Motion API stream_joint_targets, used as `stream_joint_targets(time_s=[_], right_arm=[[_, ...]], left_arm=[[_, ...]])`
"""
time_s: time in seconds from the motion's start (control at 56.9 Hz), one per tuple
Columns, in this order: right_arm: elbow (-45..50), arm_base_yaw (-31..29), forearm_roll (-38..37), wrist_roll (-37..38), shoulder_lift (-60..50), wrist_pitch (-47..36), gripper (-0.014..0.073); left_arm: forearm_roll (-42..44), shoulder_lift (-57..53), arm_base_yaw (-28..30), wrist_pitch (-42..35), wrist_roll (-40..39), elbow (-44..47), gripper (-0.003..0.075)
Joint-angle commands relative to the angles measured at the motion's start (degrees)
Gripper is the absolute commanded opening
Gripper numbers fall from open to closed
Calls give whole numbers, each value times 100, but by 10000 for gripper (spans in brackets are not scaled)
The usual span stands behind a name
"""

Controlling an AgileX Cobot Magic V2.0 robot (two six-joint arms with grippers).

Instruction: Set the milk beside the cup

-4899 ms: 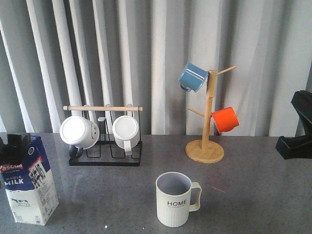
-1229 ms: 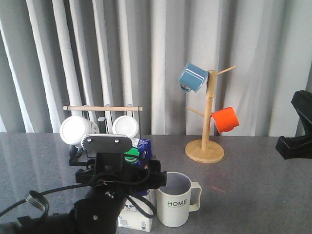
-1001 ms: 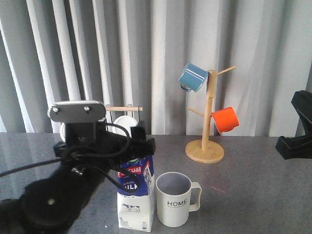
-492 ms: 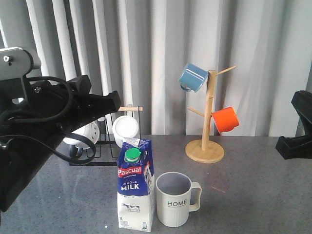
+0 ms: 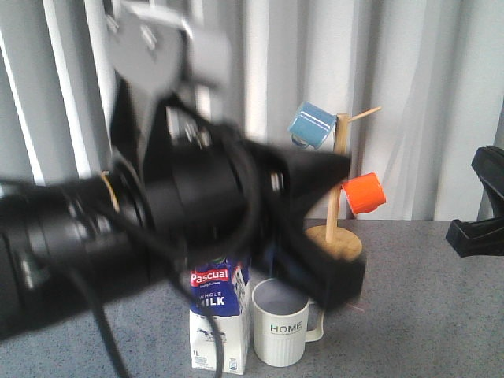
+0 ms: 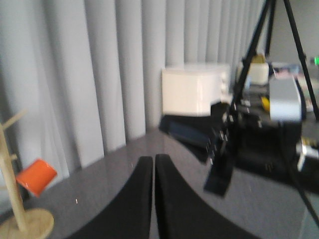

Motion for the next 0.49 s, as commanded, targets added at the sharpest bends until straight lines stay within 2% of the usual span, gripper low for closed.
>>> stream_joint_targets(time_s=[0.0, 0.123, 0.211, 0.299, 0.474], right_arm=[[-178, -20, -10, -32, -80, -406, -8], [-178, -6, -10, -32, -80, -406, -8], [-178, -6, -10, -32, -80, -406, -8], [-178, -6, -10, -32, -80, -406, -8], [-178, -6, -10, -32, -80, -406, -8]], left_arm=[[910, -226, -8, 217, -845, 239, -7], [2679, -603, 97, -241, -2855, 1388, -7], [3148, -1103, 400, -871, -3581, 2355, -7], [2992, -1735, 867, -1553, -3541, 3414, -7], [2456, -3041, 2034, -2743, -2629, 5074, -7]])
